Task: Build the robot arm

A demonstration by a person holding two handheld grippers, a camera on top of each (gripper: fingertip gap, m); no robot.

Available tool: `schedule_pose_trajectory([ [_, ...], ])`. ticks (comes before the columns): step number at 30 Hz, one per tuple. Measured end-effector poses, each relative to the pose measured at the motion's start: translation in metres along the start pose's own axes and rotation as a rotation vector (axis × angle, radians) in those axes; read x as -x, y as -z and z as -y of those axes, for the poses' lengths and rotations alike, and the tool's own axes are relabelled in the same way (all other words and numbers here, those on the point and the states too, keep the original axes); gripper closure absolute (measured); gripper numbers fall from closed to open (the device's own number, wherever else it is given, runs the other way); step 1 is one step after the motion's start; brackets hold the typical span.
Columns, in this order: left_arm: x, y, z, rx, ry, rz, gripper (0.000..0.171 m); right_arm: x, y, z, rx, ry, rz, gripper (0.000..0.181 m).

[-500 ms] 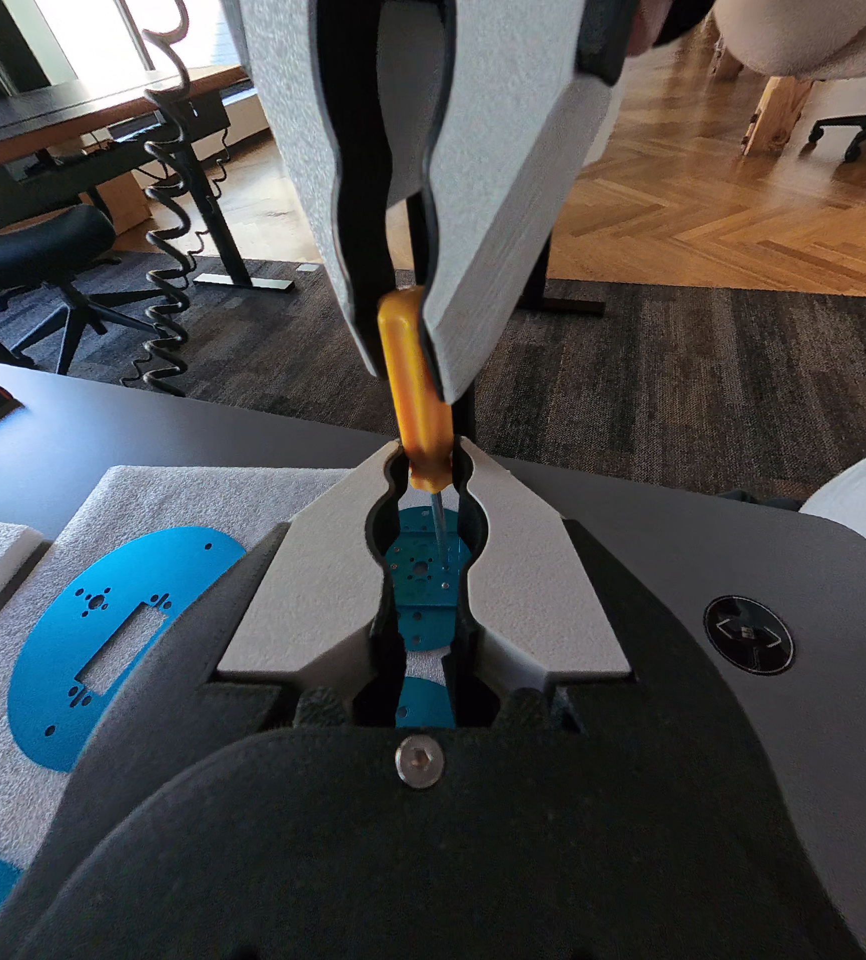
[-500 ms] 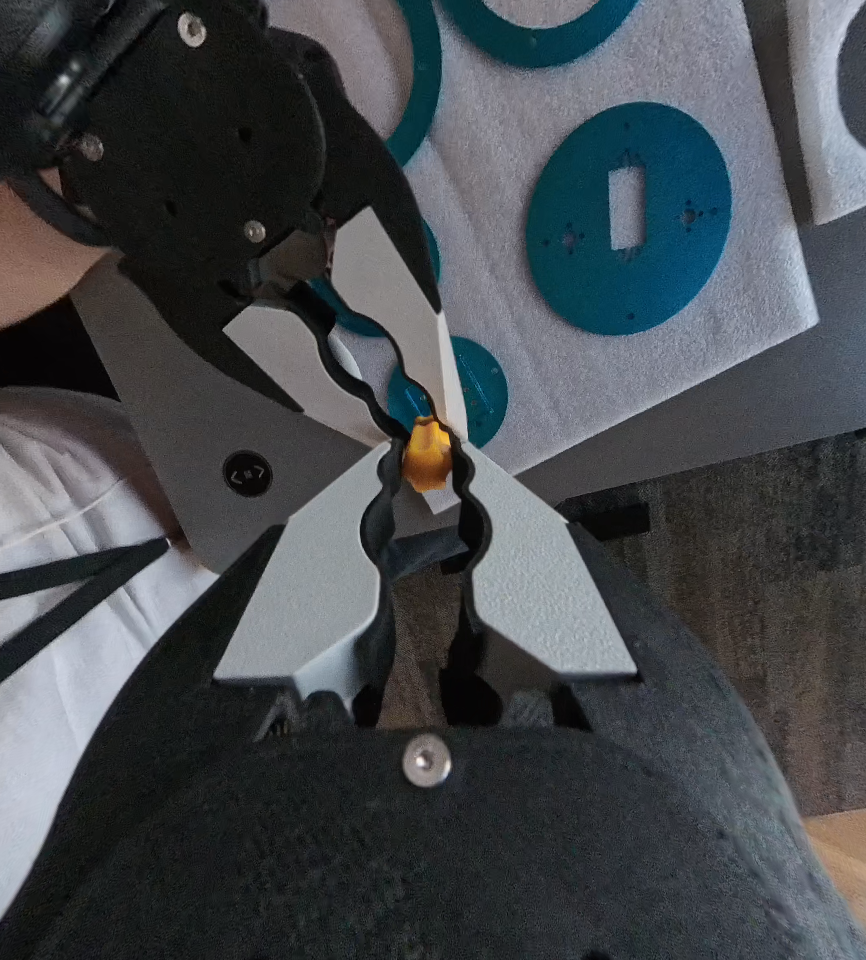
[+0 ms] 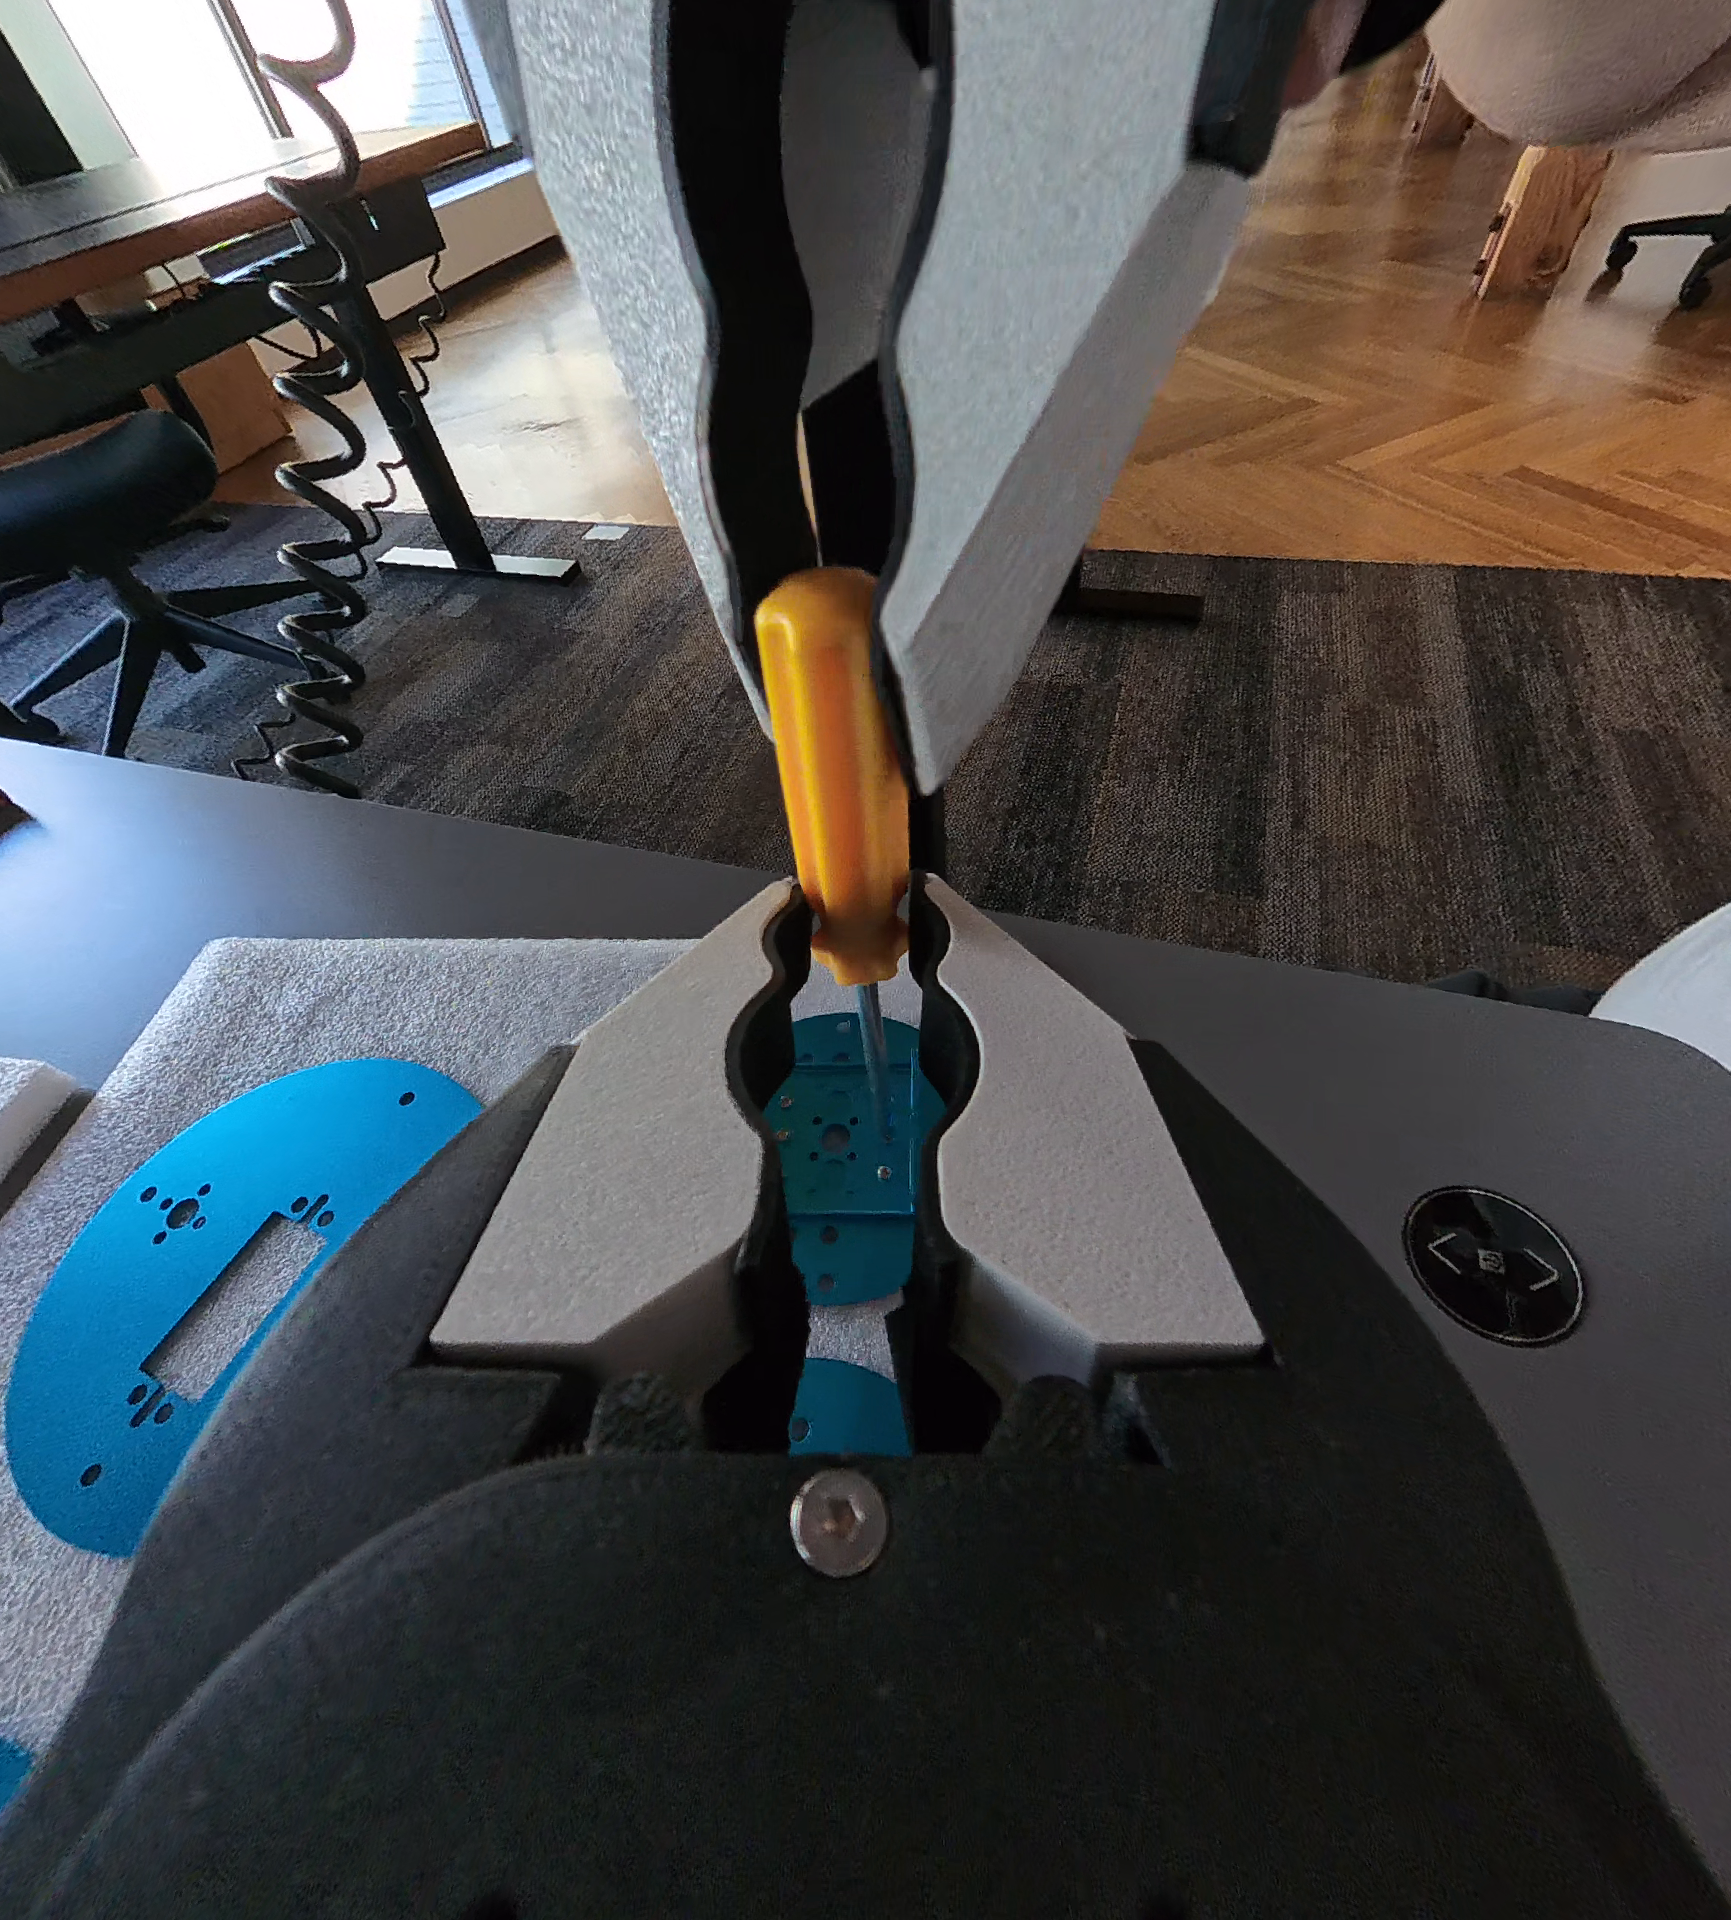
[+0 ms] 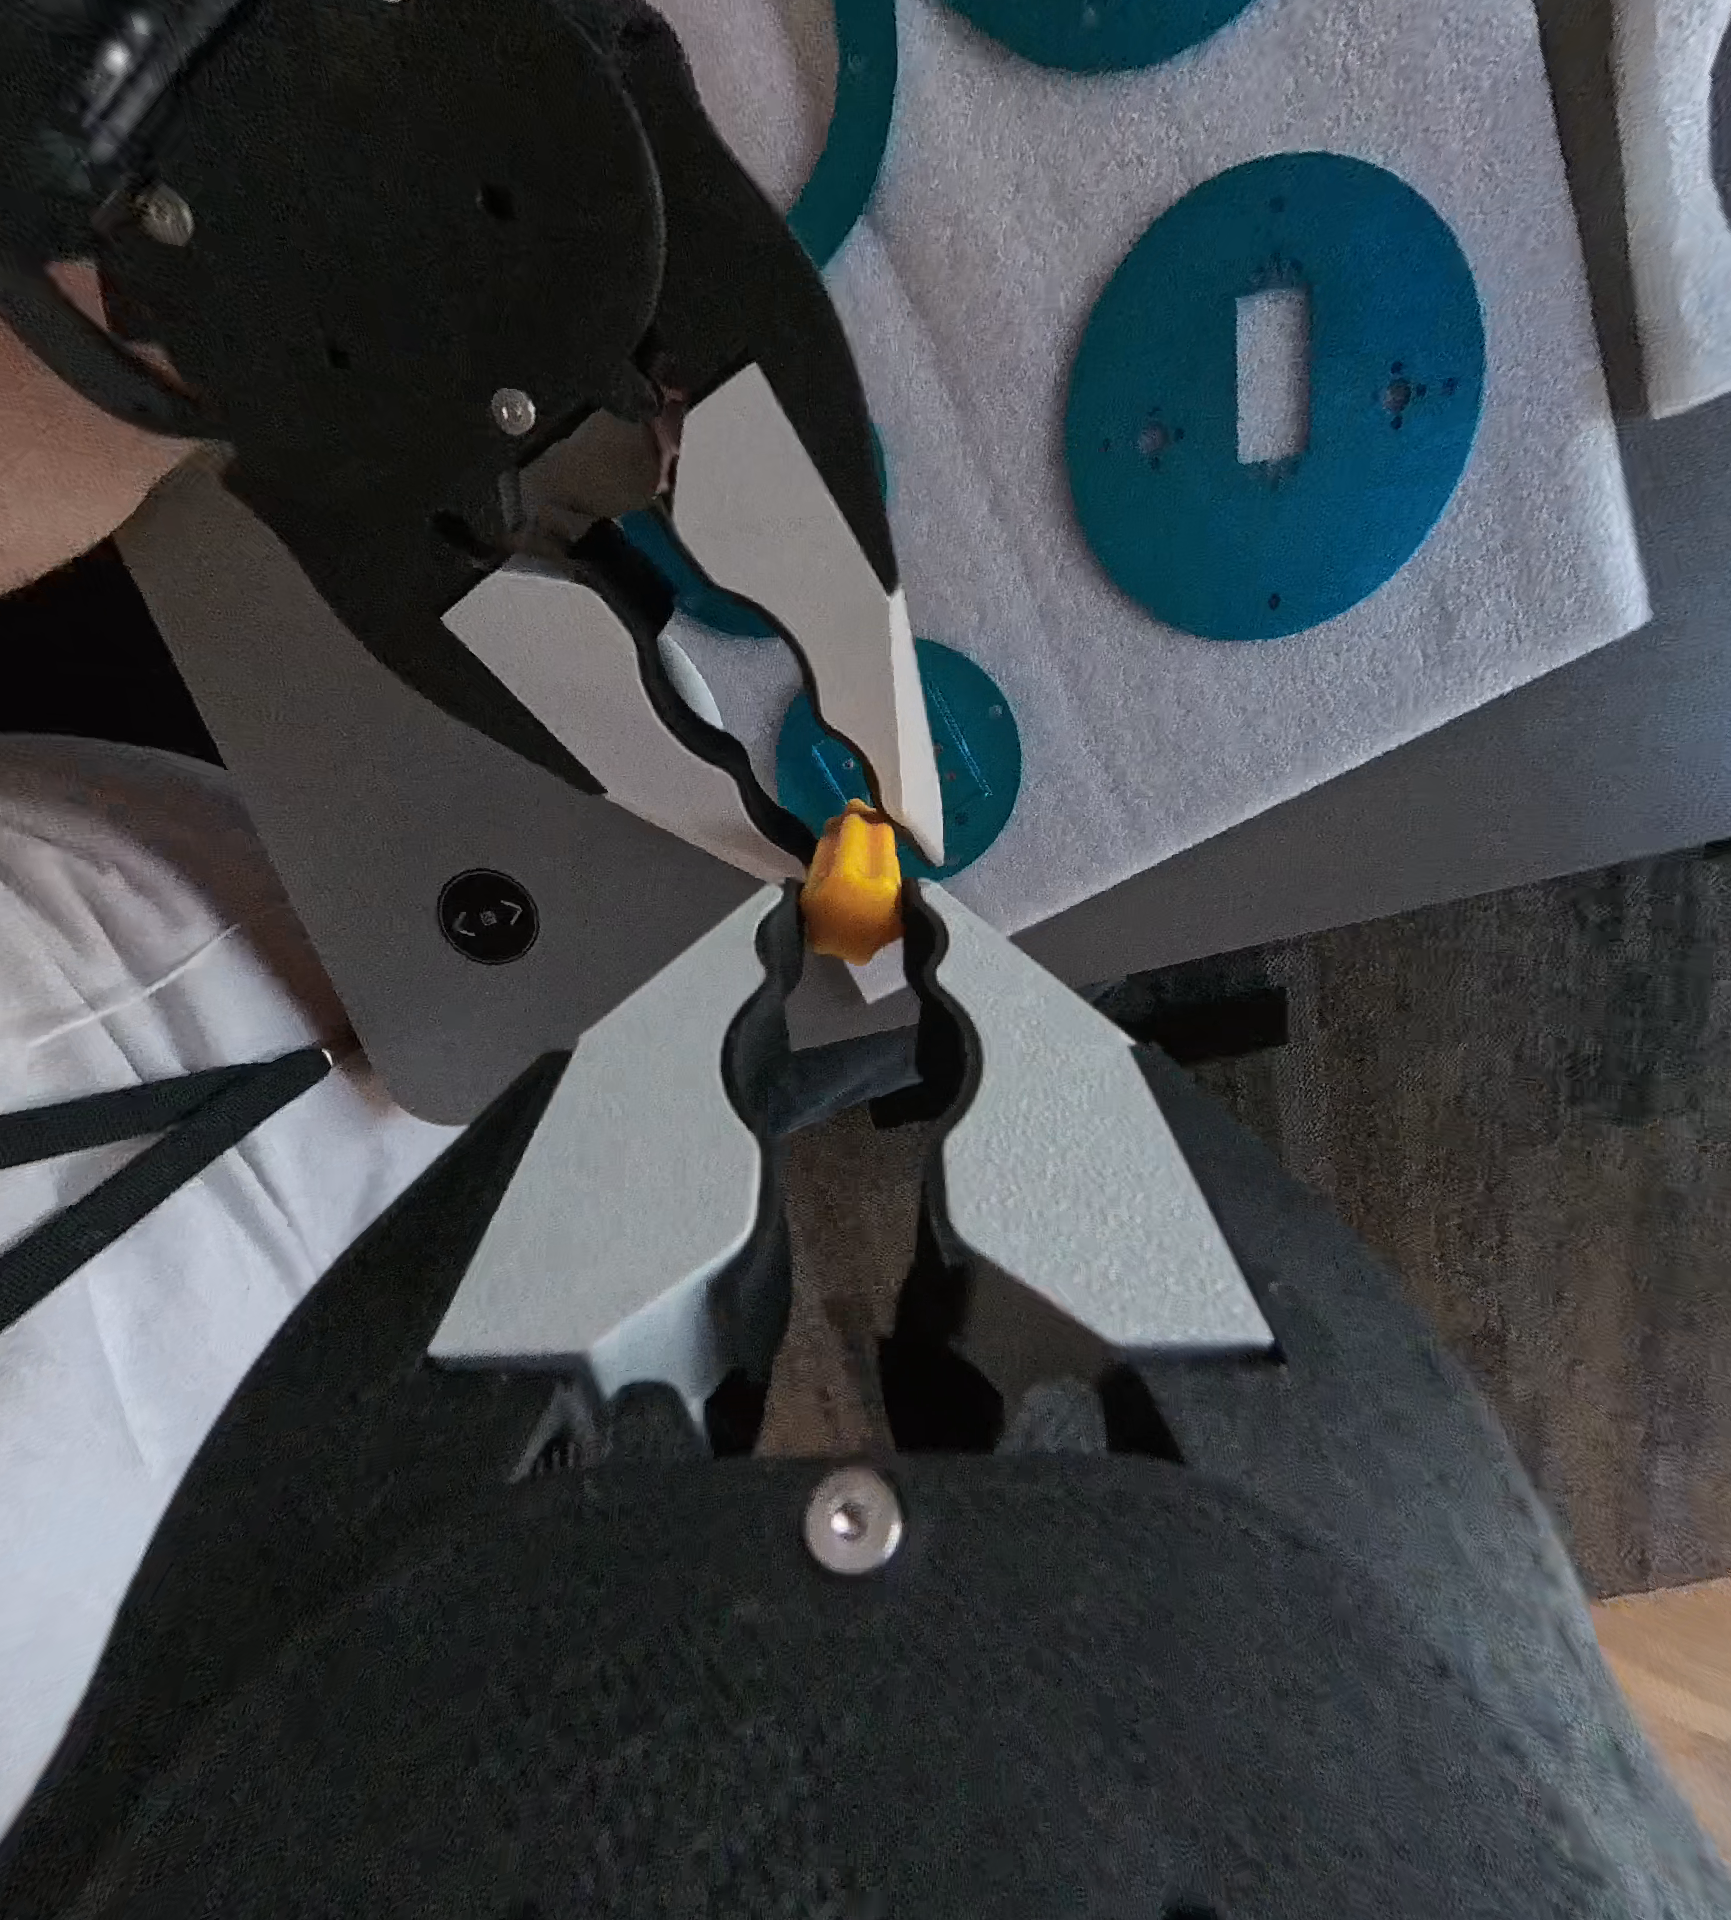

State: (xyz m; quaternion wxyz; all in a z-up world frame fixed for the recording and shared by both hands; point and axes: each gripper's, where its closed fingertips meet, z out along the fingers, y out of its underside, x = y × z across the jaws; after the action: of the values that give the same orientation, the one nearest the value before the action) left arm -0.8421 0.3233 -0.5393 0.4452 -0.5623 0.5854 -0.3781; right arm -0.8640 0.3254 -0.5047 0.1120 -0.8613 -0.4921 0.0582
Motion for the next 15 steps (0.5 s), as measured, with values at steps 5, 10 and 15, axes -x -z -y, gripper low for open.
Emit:
schedule_pose_trajectory([
  [5,-0.001,0.000,0.000,0.002,0.000,-0.004,0.155,0.001,0.000,0.005,-0.004,0.229,-0.008,0.164],
  [10,0.003,0.001,-0.001,0.007,0.009,0.014,0.155,-0.005,-0.002,0.006,-0.002,0.008,-0.010,0.162],
  [15,0.002,0.000,-0.001,0.005,-0.008,0.017,0.156,-0.006,-0.001,0.002,0.001,-0.069,-0.006,0.163],
])
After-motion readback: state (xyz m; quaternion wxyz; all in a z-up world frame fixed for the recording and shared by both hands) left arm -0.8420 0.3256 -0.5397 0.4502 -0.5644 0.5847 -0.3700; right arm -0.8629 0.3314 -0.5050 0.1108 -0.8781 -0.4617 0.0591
